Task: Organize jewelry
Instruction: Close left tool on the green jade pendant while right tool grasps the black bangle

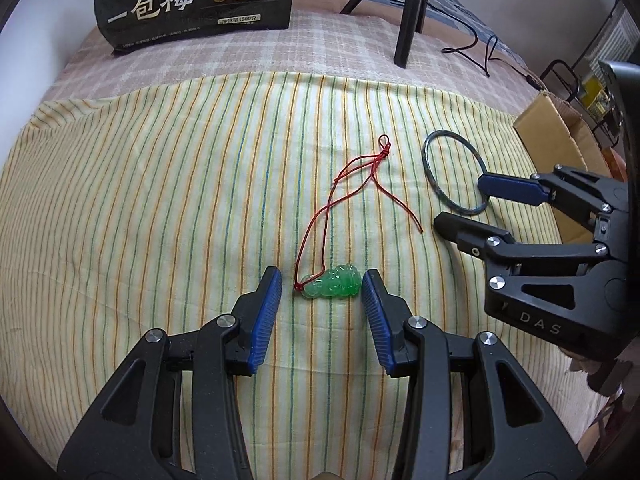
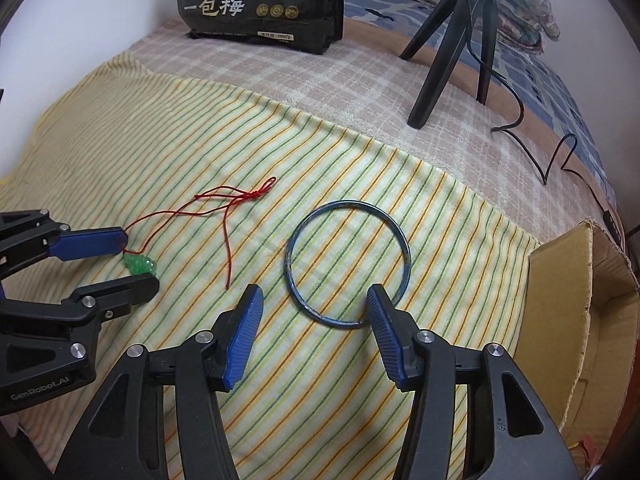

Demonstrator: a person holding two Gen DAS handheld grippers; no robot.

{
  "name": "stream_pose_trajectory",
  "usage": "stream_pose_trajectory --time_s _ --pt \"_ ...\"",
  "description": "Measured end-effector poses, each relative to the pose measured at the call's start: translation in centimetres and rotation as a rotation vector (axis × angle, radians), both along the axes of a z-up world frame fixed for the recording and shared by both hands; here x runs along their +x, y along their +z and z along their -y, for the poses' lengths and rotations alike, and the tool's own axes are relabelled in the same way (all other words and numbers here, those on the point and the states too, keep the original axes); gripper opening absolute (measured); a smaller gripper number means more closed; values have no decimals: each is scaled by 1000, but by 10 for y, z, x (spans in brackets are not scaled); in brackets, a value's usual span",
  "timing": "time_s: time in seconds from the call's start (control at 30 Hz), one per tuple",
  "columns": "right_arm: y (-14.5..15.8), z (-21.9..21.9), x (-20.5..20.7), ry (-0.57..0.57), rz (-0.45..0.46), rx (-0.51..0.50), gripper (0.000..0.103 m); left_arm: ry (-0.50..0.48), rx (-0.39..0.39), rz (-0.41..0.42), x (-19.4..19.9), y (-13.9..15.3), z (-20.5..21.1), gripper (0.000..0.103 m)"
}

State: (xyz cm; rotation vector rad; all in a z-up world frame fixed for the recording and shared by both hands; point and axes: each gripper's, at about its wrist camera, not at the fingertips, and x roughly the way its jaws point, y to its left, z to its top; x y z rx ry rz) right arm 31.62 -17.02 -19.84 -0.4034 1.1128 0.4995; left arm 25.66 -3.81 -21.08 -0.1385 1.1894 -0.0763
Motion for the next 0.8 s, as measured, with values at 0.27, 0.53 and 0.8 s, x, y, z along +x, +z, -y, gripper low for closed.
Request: stream_pose_trajectory --time_s 0.27,0.53,0.8 --pt "-2 4 2 -3 -24 30 51 -31 24 9 -6 -1 9 42" --pt "-1 13 5 -30 -44 67 19 -44 71 25 -8 -3 13 39" --pt "0 15 5 -43 -57 92 5 -40 54 33 -9 -3 8 31"
